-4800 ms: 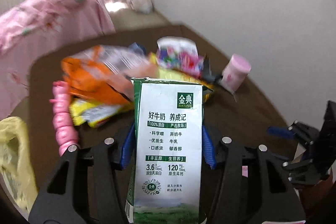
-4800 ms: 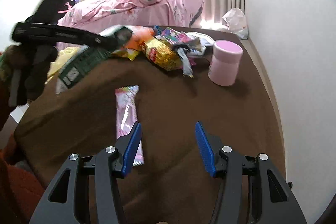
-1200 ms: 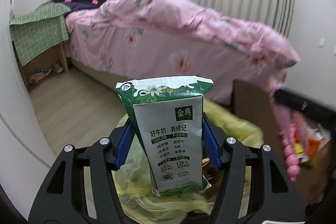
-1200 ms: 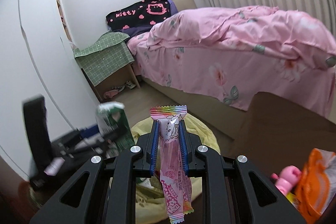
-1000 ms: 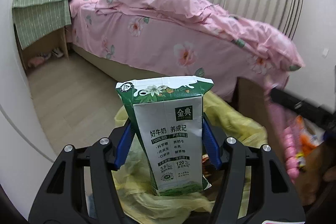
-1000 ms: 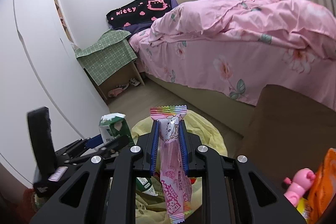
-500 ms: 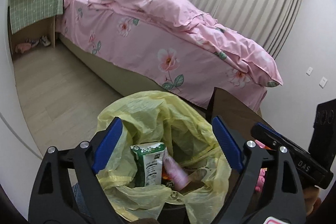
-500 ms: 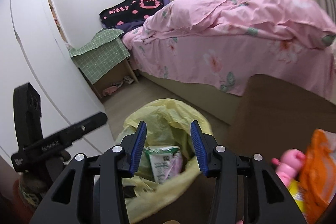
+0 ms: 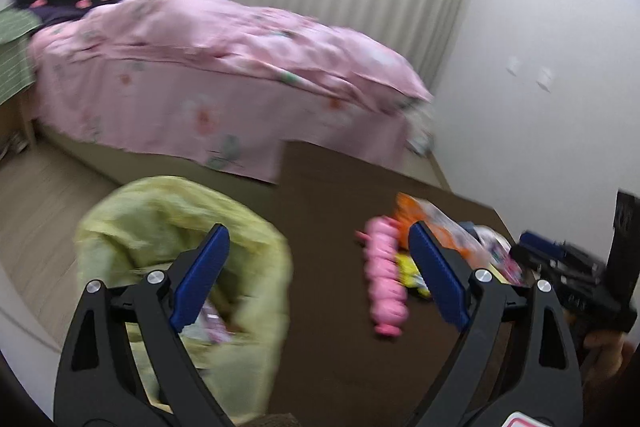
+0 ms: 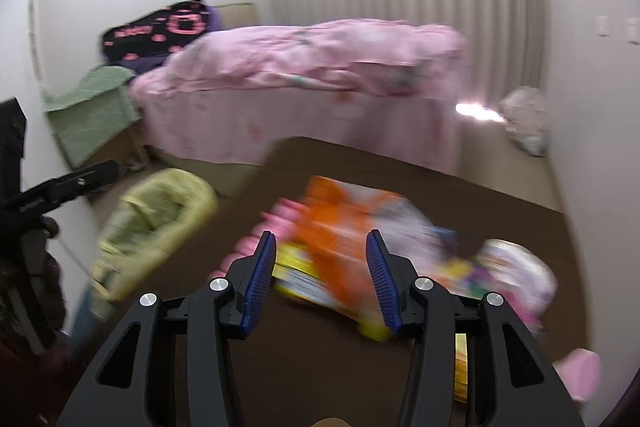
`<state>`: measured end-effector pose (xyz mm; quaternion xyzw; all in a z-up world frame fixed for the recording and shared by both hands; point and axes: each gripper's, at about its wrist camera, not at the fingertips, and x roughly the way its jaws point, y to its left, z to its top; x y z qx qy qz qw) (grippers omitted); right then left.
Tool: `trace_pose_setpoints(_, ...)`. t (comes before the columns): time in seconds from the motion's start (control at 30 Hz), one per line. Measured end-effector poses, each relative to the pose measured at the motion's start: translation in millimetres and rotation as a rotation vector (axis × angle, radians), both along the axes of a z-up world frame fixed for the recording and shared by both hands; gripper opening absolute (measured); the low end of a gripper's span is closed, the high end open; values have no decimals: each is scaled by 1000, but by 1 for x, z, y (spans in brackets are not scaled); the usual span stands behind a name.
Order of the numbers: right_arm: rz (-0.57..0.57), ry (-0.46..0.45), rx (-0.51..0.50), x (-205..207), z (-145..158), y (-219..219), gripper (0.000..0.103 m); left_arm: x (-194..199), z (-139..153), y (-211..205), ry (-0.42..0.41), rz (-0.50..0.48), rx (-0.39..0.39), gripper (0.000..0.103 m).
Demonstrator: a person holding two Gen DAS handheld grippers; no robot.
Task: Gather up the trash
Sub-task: 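Move both tools back over the snack pile, then grasp the white bear-print paper cup with the left tool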
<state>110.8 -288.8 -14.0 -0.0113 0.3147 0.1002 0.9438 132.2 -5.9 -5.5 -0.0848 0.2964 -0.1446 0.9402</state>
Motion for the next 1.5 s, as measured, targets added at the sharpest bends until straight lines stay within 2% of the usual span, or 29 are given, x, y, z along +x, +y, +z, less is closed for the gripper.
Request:
trace_pose_setpoints(0.23, -106, 93, -39, -17, -15, -85, 44, 1, -13, -88, 18, -283, -1, 86)
trace_pose_setpoints(0.37, -174, 77, -71, -27, -16, -117, 44, 11, -22, -149, 51, -500, -4, 86)
trace_pose_setpoints(0.43, -226, 56, -61, -32, -14, -138, 44, 21, -23, -185, 40, -590, 25, 86)
trace_pose_setpoints(0.5, -263, 41, -45, -35, -11, -155, 44, 38, -29, -227, 40, -667, 85, 86)
trace_pose_setpoints(0.63, -325, 17, -11, -41, -10, -184, 44, 71, -40, -293, 77, -739, 173, 86)
trace_pose_setpoints(0.7, -346, 9, 0, -42, -11, -193, 44, 92, -49, -322, 149, -750, 201, 86)
trace_pose_setpoints(0.77, -367, 1, 15, -43, -15, -202, 44, 114, -66, -346, 244, -685, 260, 85)
trace_pose_setpoints(0.83, -382, -3, 46, -45, -20, -210, 44, 130, -78, -353, 298, -619, 278, 84)
trace_pose_setpoints(0.93, -383, 0, 101, -47, -29, -217, 44, 138, -90, -355, 342, -595, 279, 84)
trace_pose_setpoints(1.07, -371, 2, 118, -49, -35, -212, 44, 121, -94, -350, 344, -628, 312, 70)
trace_pose_setpoints(1.17, -359, -1, 127, -51, -36, -206, 44, 109, -93, -338, 383, -680, 242, 39)
trace_pose_setpoints(1.23, -338, -11, 126, -55, -33, -197, 44, 99, -87, -326, 362, -677, 233, 27)
trace_pose_setpoints(1.27, -329, -15, 119, -57, -31, -194, 44, 94, -83, -319, 342, -673, 232, 3)
trace_pose_setpoints(1.3, -320, -21, 106, -59, -29, -188, 44, 89, -82, -312, 332, -667, 231, 1)
trace_pose_setpoints(1.4, -273, -41, 68, -65, -21, -170, 44, 76, -70, -279, 328, -654, 160, 0)
trace_pose_setpoints(1.5, -188, -32, 58, -66, -18, -147, 44, 59, -60, -251, 310, -644, 140, 0)
